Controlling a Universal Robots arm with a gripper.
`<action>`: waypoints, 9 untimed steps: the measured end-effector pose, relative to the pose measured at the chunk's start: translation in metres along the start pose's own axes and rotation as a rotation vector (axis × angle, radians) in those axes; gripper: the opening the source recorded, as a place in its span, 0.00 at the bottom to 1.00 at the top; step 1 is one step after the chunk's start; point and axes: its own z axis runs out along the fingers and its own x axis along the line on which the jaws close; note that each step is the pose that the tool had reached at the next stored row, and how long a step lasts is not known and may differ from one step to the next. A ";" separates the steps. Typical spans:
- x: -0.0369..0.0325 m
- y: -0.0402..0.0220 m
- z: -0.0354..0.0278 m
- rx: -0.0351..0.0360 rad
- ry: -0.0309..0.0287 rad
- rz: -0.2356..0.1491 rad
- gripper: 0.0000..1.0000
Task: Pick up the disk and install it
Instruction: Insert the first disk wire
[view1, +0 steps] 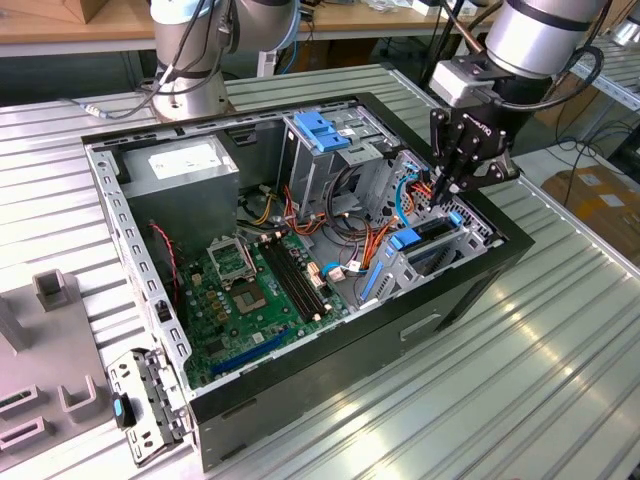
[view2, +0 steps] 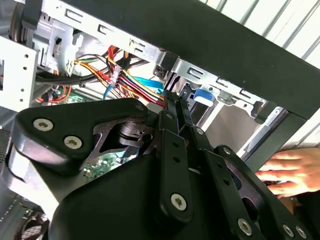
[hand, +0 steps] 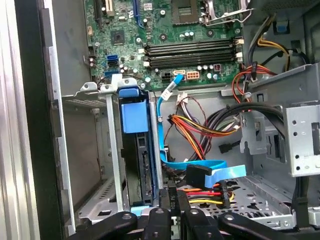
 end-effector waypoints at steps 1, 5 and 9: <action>0.0014 0.0009 0.0008 0.0002 -0.0005 -0.012 0.17; 0.0048 0.0039 0.0016 0.0007 -0.0008 -0.039 0.17; 0.0182 0.0066 0.0027 0.0008 -0.0026 -0.051 0.17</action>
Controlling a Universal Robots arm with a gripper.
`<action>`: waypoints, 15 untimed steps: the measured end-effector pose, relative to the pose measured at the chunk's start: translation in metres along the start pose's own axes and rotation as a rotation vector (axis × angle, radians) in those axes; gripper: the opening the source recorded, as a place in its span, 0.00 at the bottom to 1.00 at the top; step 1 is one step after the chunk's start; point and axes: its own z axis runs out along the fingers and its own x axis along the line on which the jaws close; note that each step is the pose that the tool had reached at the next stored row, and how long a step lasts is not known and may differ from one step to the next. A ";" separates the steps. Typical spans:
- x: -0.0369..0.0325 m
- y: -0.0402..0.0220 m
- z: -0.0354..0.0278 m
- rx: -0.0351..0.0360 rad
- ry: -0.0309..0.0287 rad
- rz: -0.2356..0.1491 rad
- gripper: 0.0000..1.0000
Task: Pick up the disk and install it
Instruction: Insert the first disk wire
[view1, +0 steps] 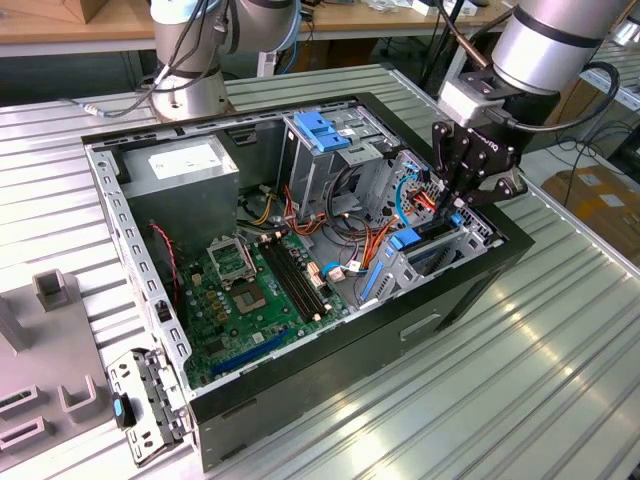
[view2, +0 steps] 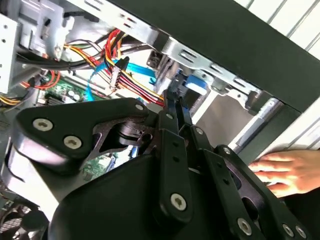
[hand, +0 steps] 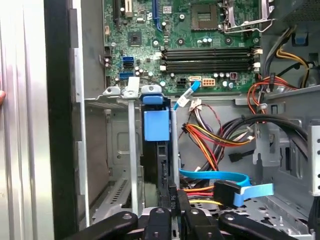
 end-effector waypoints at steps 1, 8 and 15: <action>0.0002 0.0000 0.0005 0.0001 -0.0003 -0.003 0.17; 0.0003 0.0005 0.0049 0.0001 -0.0009 -0.010 0.17; 0.0002 0.0006 0.0080 0.0001 -0.0009 -0.010 0.17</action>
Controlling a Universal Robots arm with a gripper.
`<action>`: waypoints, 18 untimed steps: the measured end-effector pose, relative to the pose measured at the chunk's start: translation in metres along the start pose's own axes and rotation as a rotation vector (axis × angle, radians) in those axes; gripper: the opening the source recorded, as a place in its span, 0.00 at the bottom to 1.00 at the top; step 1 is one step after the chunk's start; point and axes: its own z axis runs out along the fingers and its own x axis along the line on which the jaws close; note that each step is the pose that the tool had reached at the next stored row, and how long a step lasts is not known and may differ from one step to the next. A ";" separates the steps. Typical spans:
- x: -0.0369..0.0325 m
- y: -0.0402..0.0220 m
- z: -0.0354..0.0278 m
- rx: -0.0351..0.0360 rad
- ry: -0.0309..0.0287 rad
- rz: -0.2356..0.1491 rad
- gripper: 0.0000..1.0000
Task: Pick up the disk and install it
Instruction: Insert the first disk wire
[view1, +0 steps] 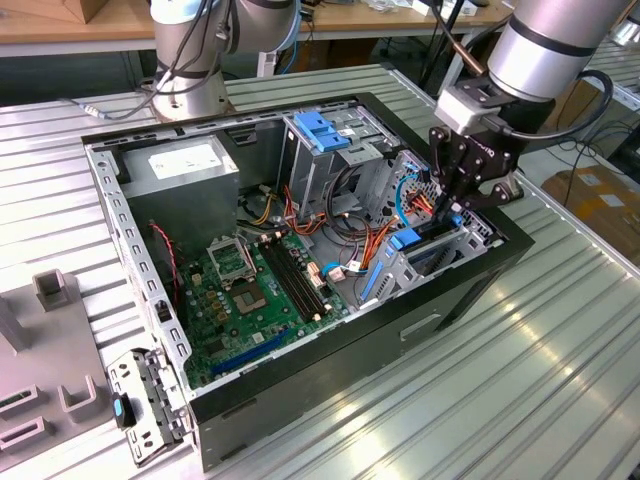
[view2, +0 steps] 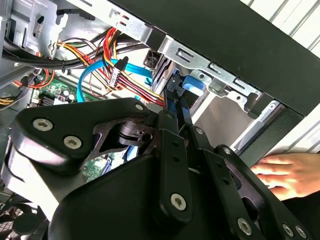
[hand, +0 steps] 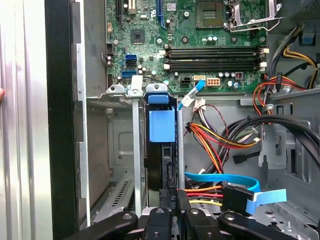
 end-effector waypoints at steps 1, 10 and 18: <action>0.0000 0.0000 0.0002 0.0000 0.0001 0.000 0.17; 0.0006 0.0000 0.0037 0.0000 0.0001 0.000 0.17; 0.0009 -0.0001 -0.0036 0.0002 -0.0002 0.000 0.25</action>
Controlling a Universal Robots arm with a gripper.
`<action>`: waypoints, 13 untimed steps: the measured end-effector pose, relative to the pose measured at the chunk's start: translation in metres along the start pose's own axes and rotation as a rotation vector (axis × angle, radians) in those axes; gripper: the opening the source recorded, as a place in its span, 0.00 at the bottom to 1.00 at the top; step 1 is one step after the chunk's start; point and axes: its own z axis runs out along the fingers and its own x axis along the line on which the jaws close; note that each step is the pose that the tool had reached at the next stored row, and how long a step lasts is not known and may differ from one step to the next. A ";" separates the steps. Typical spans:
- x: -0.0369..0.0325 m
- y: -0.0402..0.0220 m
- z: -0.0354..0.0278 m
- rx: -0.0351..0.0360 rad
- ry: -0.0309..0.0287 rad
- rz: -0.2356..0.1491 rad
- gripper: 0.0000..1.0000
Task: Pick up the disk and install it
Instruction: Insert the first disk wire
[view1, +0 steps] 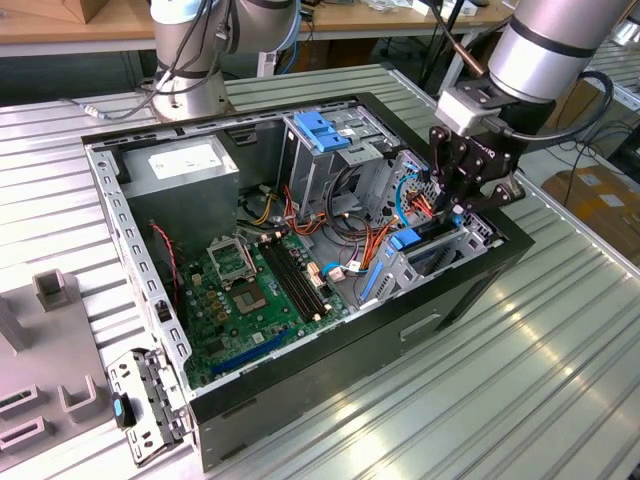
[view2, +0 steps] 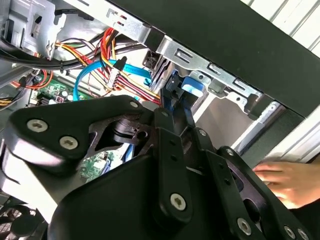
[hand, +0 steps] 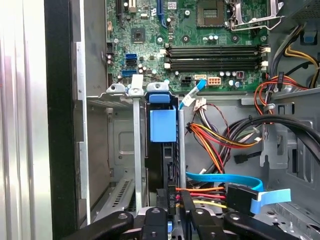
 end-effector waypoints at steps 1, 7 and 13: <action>0.0001 0.0000 -0.0022 0.0001 0.0001 0.000 0.25; 0.0001 0.0000 -0.0032 0.0004 0.0001 0.000 0.17; 0.0001 0.0000 -0.0033 0.0005 0.0002 0.000 0.11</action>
